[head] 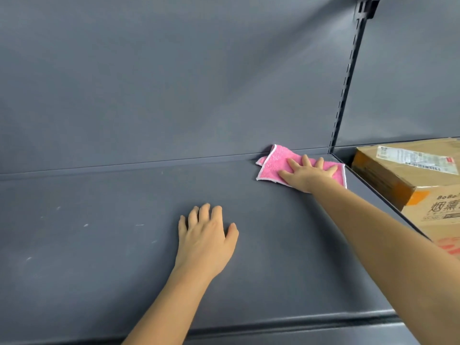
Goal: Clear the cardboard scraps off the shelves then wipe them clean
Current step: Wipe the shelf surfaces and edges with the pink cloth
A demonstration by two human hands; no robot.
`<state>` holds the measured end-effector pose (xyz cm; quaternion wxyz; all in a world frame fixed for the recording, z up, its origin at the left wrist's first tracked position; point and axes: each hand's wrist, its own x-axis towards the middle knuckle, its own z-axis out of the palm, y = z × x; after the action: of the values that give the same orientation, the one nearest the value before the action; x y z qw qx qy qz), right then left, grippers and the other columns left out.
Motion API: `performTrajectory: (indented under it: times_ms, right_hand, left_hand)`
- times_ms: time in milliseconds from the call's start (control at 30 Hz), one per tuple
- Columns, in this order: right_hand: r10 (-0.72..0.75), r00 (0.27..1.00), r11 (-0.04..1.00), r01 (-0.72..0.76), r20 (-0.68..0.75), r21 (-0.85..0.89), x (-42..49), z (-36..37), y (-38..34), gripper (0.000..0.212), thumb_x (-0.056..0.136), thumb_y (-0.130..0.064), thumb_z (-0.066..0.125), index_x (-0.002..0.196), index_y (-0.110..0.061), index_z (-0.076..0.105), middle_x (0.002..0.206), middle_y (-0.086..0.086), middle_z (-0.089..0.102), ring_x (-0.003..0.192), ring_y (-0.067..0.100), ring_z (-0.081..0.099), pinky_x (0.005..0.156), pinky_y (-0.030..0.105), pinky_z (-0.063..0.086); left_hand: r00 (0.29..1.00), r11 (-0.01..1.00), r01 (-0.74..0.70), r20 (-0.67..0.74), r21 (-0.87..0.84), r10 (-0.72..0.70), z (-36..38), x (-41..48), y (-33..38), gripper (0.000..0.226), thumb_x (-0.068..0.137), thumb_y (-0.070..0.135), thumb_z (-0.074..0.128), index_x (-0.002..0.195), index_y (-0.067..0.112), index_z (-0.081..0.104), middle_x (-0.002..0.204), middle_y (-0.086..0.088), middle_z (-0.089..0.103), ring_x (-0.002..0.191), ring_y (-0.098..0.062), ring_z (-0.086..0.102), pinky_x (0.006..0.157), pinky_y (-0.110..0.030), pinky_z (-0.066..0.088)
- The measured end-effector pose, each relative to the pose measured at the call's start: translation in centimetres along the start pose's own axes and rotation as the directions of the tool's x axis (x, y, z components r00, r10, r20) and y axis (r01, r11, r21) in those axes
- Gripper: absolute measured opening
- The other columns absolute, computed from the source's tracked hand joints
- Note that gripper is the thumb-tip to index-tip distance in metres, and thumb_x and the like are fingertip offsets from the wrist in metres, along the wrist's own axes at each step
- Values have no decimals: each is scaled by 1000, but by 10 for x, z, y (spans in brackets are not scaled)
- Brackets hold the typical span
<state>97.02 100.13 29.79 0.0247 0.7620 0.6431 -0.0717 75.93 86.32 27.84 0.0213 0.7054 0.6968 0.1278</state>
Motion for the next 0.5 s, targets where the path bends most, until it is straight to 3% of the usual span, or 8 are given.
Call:
performTrajectory:
  times_ms: [333,500]
  right_hand:
    - [-264,965,963,264,12,-48,-83,16,-53,65,90,-64,16,147,-39,0,159,0,-8,144,39,-9,110,66,-5]
    - [-339,940,940,340,28,-30,-155,27,-52,63,90,-64,17,146,-43,-2,159,-2,-8,145,35,-10,112,63,-6]
  left_hand:
    - [998,994,38,-41,-99,-42,-4,-4,2,46,96,33,28,137,11,26,151,-11,17,140,-28,12,115,-45,8]
    - [995,951,51,-69,-304,-75,-16,-6,-6,44,94,28,36,133,7,34,143,-14,33,132,-30,28,111,-42,22]
